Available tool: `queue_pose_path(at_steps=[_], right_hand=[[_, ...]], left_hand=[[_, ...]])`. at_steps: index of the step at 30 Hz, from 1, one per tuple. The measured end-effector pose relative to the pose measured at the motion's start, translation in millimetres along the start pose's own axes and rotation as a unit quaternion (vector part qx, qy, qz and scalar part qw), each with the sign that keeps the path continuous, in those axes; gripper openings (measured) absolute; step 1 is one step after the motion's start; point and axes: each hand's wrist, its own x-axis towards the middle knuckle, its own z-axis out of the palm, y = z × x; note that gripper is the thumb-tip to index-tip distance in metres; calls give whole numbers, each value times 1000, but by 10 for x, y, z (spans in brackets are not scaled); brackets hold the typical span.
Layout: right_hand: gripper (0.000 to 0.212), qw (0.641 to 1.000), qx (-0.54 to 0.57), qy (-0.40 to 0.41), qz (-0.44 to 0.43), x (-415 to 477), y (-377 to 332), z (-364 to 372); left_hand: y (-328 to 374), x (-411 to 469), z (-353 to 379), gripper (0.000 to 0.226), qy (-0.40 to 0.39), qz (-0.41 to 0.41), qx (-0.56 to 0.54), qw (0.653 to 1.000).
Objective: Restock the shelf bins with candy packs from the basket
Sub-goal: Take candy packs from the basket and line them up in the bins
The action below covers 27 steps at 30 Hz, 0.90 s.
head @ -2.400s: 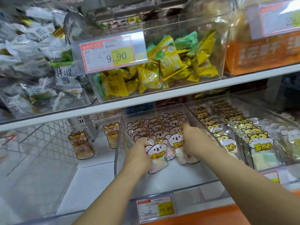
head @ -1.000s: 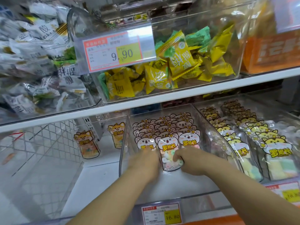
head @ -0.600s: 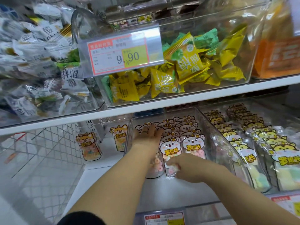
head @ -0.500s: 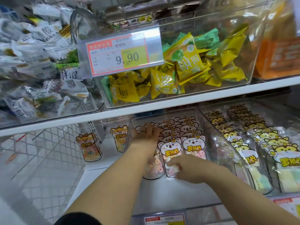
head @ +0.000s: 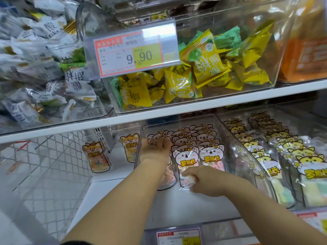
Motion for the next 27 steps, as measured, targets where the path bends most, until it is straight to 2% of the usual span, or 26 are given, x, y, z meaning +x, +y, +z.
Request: queue_pose_path(at_steps=[4, 6, 10, 13, 15, 19, 23, 27], right_hand=[[59, 1000, 4, -2, 0, -20, 10, -15], [59, 1000, 6, 3, 0, -28, 3, -26], [58, 1000, 10, 11, 2, -31, -11, -49], [57, 1000, 8, 14, 3, -30, -2, -66], [55, 1000, 14, 27, -4, -51, -5, -84], [48, 999, 2, 35, 5, -76, 41, -122], [34, 996, -17, 65, 66, -21, 150, -114], [37, 993, -20, 68, 90, -15, 166, -58]], left_hand=[[66, 29, 23, 76, -13, -14, -7, 1000], [106, -26, 9, 70, -30, -34, -73, 996], [231, -233, 32, 86, 23, -33, 45, 998], [330, -471, 69, 60, 67, -13, -10, 998], [379, -601, 110, 50, 25, 25, -34, 999], [359, -628, 177, 72, -157, 91, -116, 976], [413, -592, 195, 76, -174, 89, -118, 974], [503, -591, 219, 79, -152, 73, -106, 980]])
